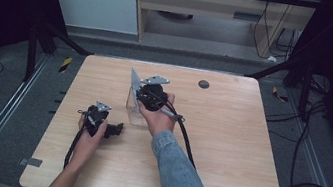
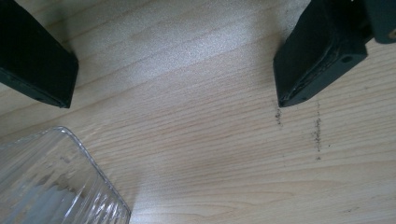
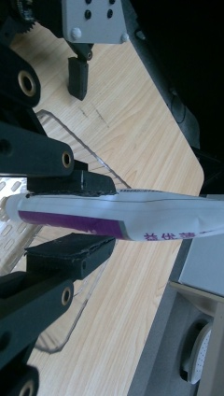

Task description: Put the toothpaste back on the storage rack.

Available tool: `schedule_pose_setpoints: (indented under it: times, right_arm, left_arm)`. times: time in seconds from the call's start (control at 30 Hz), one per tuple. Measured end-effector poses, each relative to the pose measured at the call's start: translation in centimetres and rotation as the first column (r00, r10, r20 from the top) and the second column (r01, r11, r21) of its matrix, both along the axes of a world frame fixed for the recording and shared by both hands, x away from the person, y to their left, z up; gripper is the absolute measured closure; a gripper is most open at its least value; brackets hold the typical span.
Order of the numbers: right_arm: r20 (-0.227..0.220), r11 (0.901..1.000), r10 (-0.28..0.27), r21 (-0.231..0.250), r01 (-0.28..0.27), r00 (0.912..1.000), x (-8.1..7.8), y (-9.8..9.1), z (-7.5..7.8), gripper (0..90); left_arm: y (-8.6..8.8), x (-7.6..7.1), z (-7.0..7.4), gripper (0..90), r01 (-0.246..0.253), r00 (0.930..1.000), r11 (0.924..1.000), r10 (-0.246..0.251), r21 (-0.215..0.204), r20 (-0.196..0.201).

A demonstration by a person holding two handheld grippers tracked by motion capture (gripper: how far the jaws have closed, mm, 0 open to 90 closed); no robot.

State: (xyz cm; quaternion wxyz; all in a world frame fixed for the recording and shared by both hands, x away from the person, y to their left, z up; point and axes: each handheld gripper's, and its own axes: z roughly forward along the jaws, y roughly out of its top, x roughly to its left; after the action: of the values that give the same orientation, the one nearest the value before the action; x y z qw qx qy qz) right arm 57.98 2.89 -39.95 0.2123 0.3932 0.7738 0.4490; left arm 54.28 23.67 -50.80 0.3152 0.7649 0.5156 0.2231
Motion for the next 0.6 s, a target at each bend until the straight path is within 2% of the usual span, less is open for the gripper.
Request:
schedule_pose_setpoints:
  times: [0.2, 0.33, 0.43, 0.47, 0.6]
  right_arm:
    - [0.004, 1.0000, -0.002, -0.010, 0.002, 1.0000, -0.1, -0.6, 0.4, 68.4]
    - [-0.001, 1.0000, 0.002, -0.007, -0.002, 1.0000, -0.3, -1.0, 0.6, 63.9]
    - [-0.011, 0.9999, 0.011, -0.006, -0.011, 0.9999, -0.4, -1.3, 0.9, 53.9]
    - [-0.033, 0.9999, 0.015, -0.008, -0.015, 0.9994, -0.4, -1.5, 1.0, 47.7]
    - [-0.032, 0.9997, 0.021, -0.013, -0.021, 0.9993, -0.5, -2.0, 1.4, 44.6]
  left_arm:
    - [0.0, 0.0, 0.0, 0.0, 0.000, 1.0000, 1.0000, 0.000, 0.000, 0.000]
    - [0.0, 0.0, 0.0, 0.0, 0.000, 1.0000, 1.0000, 0.000, 0.000, 0.000]
    - [0.0, 0.0, 0.0, 0.0, 0.000, 1.0000, 1.0000, 0.000, 0.000, 0.000]
    - [0.0, 0.0, 0.0, 0.0, 0.000, 1.0000, 1.0000, 0.000, 0.000, 0.000]
    - [0.0, 0.0, 0.0, 0.0, 0.000, 1.0000, 1.0000, 0.000, 0.000, 0.000]
